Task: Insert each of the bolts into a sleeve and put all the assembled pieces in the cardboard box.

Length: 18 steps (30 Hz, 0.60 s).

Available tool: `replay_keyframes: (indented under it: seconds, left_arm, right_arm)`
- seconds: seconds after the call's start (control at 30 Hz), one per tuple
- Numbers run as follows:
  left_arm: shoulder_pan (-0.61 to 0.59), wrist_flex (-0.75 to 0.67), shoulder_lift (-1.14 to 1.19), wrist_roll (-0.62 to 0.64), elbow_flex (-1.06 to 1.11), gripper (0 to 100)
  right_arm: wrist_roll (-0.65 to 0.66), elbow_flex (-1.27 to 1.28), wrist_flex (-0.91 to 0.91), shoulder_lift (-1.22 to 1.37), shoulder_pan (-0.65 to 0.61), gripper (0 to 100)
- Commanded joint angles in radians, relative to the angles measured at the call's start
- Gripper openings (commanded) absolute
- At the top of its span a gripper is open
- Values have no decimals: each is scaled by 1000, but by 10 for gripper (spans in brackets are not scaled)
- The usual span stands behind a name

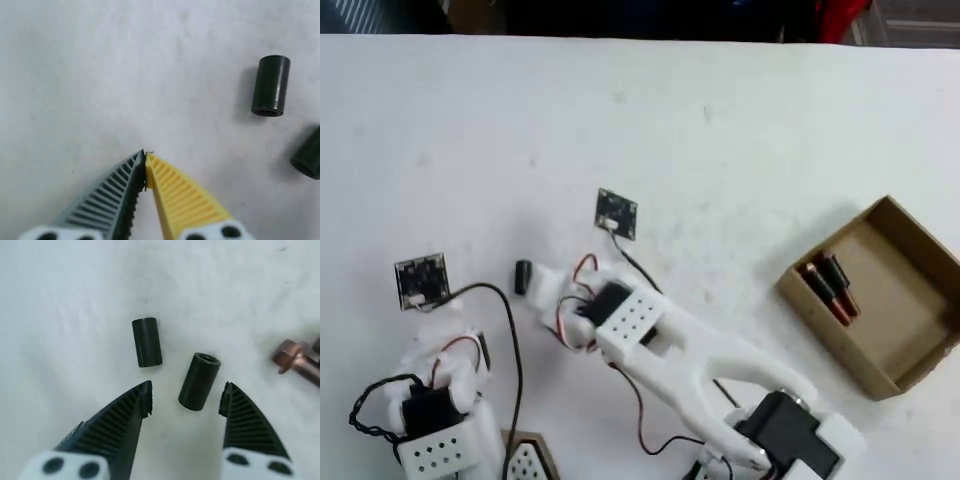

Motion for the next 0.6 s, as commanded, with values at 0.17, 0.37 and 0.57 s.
replay_keyframes:
  seconds: [0.17, 0.37, 0.57]
  left_arm:
    - [-7, -15, -8, -2, -12, 23]
    - [-7, -15, -8, -2, -12, 23]
    - [-7, -15, -8, -2, -11, 23]
  right_arm:
    - [-12, 66, -170, -7, 13, 185]
    - [-3, 66, -171, -5, 13, 67]
    - [-5, 75, -165, -5, 35, 161]
